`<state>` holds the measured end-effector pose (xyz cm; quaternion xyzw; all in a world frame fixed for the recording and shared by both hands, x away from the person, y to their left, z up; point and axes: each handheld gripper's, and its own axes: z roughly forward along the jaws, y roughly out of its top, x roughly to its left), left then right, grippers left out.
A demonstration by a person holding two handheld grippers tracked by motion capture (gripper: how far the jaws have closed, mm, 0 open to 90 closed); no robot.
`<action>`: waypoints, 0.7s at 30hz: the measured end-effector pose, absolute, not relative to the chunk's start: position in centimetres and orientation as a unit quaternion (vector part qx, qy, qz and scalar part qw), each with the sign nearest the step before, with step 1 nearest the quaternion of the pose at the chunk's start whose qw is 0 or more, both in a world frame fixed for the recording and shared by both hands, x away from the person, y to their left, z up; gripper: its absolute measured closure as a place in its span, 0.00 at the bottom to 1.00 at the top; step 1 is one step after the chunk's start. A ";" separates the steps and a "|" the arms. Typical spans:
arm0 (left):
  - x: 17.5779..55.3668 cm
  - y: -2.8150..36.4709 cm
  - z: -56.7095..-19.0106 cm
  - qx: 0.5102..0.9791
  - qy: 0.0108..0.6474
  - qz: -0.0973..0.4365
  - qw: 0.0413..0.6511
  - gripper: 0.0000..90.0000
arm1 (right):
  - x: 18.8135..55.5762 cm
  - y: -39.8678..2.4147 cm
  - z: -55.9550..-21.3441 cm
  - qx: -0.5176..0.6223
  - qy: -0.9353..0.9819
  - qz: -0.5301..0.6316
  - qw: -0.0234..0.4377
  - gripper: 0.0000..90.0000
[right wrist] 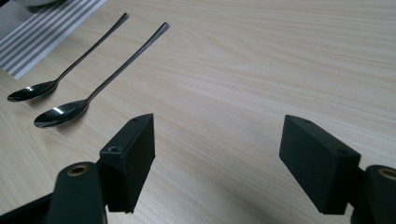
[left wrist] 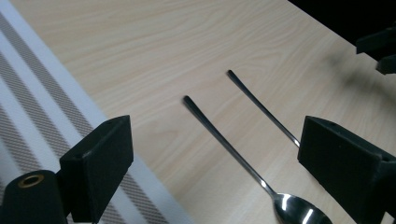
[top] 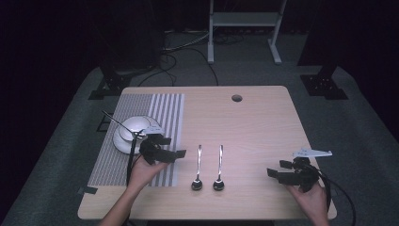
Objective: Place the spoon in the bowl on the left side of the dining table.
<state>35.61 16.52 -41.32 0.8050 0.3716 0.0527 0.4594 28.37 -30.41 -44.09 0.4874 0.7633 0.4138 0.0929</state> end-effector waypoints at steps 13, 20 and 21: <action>33.3 14.9 -42.1 0.809 0.348 0.076 0.467 0.11 | 28.2 -30.1 -44.2 0.485 0.765 0.414 0.092 0.28; 32.7 13.9 -42.4 0.826 0.326 0.087 0.452 0.11 | 28.1 -30.1 -44.4 0.485 0.764 0.415 0.090 0.28; 32.7 13.9 -42.4 0.826 0.326 0.087 0.452 0.11 | 28.1 -30.2 -44.5 0.486 0.764 0.415 0.091 0.28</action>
